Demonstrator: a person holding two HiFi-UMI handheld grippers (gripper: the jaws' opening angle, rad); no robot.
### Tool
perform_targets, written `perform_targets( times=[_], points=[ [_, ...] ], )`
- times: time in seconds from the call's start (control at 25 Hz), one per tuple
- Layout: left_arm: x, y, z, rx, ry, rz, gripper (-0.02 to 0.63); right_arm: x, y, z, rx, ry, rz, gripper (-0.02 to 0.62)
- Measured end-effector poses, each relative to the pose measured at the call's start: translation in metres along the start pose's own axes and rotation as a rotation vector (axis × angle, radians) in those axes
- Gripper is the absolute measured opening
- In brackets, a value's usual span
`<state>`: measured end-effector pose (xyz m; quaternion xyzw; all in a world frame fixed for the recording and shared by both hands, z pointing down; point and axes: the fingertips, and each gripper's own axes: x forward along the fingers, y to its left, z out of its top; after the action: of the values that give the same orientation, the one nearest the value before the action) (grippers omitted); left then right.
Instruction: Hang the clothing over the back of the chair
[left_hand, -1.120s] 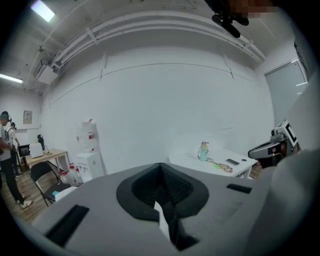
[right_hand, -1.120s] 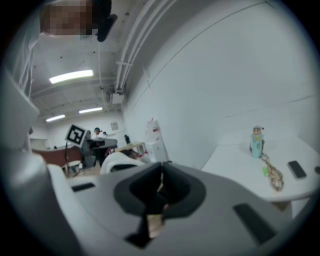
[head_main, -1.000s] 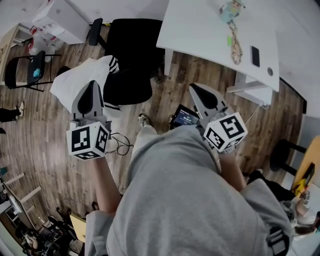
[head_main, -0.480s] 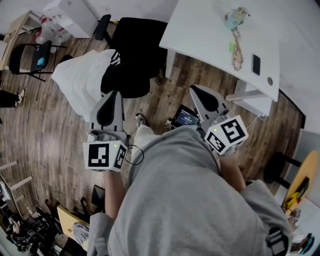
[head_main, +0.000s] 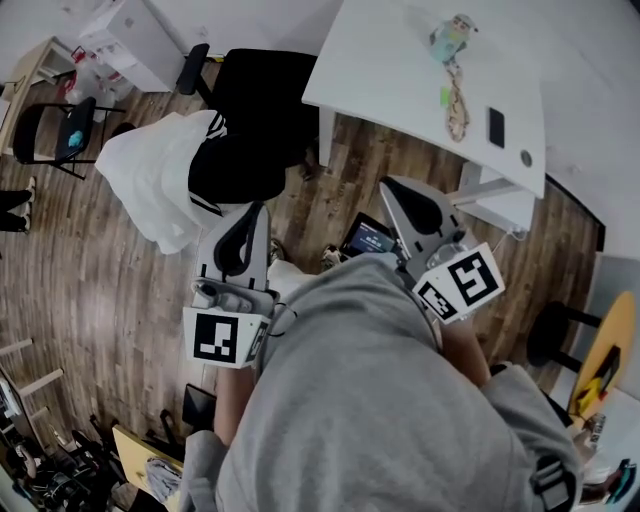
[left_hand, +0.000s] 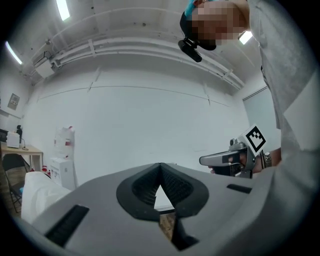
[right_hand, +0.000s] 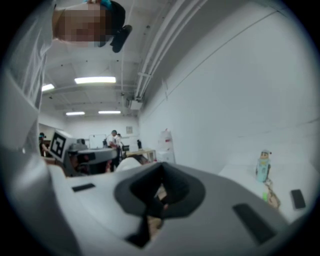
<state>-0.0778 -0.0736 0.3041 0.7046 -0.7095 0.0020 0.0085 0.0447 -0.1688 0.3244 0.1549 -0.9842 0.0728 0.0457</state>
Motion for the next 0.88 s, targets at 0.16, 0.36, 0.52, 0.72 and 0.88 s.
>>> perform_targets(
  times=[0.16, 0.36, 0.52, 0.72, 0.88],
  points=[
    [-0.001, -0.003, -0.001, 0.012, 0.006, 0.005, 0.031, -0.007, 0.003, 0.005, -0.028, -0.012, -0.007, 0.034],
    [-0.001, -0.003, 0.004, 0.029, -0.006, -0.009, 0.031, -0.007, 0.003, 0.01, -0.031, -0.021, -0.01, 0.034],
    [-0.003, -0.004, 0.0, 0.04, 0.015, -0.005, 0.031, -0.005, 0.006, 0.013, -0.021, -0.031, 0.007, 0.034],
    [-0.007, -0.003, -0.001, 0.044, 0.028, -0.003, 0.031, -0.001, 0.011, 0.01, -0.05, -0.014, 0.015, 0.034],
    [-0.009, -0.004, 0.0, 0.046, 0.028, 0.005, 0.031, 0.0, 0.013, 0.011, -0.046, -0.019, 0.026, 0.034]
  ],
)
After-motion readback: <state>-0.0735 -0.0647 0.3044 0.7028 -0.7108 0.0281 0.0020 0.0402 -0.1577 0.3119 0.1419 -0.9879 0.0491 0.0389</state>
